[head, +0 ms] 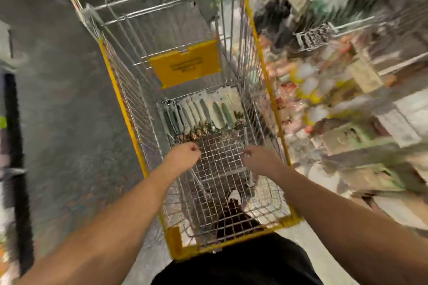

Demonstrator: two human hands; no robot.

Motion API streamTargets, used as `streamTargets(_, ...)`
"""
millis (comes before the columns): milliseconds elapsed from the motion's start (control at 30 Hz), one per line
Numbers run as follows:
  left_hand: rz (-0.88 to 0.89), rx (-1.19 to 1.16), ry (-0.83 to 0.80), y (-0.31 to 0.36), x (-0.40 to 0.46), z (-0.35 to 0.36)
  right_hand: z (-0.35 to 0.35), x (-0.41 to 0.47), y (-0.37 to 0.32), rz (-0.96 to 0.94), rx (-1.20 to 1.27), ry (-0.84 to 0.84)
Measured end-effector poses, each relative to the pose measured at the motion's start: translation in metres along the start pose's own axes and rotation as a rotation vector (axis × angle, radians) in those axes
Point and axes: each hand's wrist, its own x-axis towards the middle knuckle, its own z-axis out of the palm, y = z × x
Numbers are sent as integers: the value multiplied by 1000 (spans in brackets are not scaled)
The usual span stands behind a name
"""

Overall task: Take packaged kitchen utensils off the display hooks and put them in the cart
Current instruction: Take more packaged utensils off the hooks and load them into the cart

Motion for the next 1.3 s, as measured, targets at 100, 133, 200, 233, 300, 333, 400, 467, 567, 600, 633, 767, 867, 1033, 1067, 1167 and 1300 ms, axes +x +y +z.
streamTargets(100, -55, 1, -39, 0, 40, 2, -7, 53, 3, 61, 21, -41)
streamTargets(133, -70, -8, -44, 0, 51, 4, -7, 67, 3, 87, 41, -44)
streamTargets(200, -117, -29, -82, 3, 72, 8, -7, 93, 2, 138, 89, -35)
streamTargets(233, -128, -39, -100, 5, 84, 10, -4, 105, 2, 176, 129, -24)
streamTargets(300, -137, -72, -117, 7, 112, 16, 2, 130, 5, 263, 220, 9)
streamTargets(333, -137, -106, -114, 7, 128, 21, 6, 142, 6, 286, 260, 34)
streamTargets(400, -125, -158, -102, 8, 156, 28, 12, 168, 9, 324, 326, 84)
streamTargets(467, -115, -182, -92, 12, 182, 33, 18, 190, 13, 351, 415, 136)
streamTargets(567, -137, -286, -75, 19, 220, 38, 22, 220, 12, 360, 545, 201)
streamTargets(600, -144, -313, -61, 19, 232, 40, 22, 231, 10, 352, 552, 225)
streamTargets(633, -150, -321, -52, 20, 244, 43, 24, 245, 10, 336, 539, 256)
streamTargets(767, -111, -296, -37, 19, 282, 54, 24, 301, 7, 290, 515, 316)
streamTargets(867, -137, -416, 48, 19, 300, 61, 17, 326, 3, 235, 492, 335)
streamTargets(1033, -226, -550, 79, 16, 318, 72, 18, 355, -2, 246, 332, 359)
streamTargets(1067, -226, -571, 86, 15, 320, 72, 19, 359, -2, 246, 344, 360)
streamTargets(1167, -257, -645, 95, 12, 326, 74, 19, 365, -4, 251, 366, 339)
streamTargets(1300, -265, -646, 122, 11, 331, 72, 21, 365, -6, 237, 305, 350)
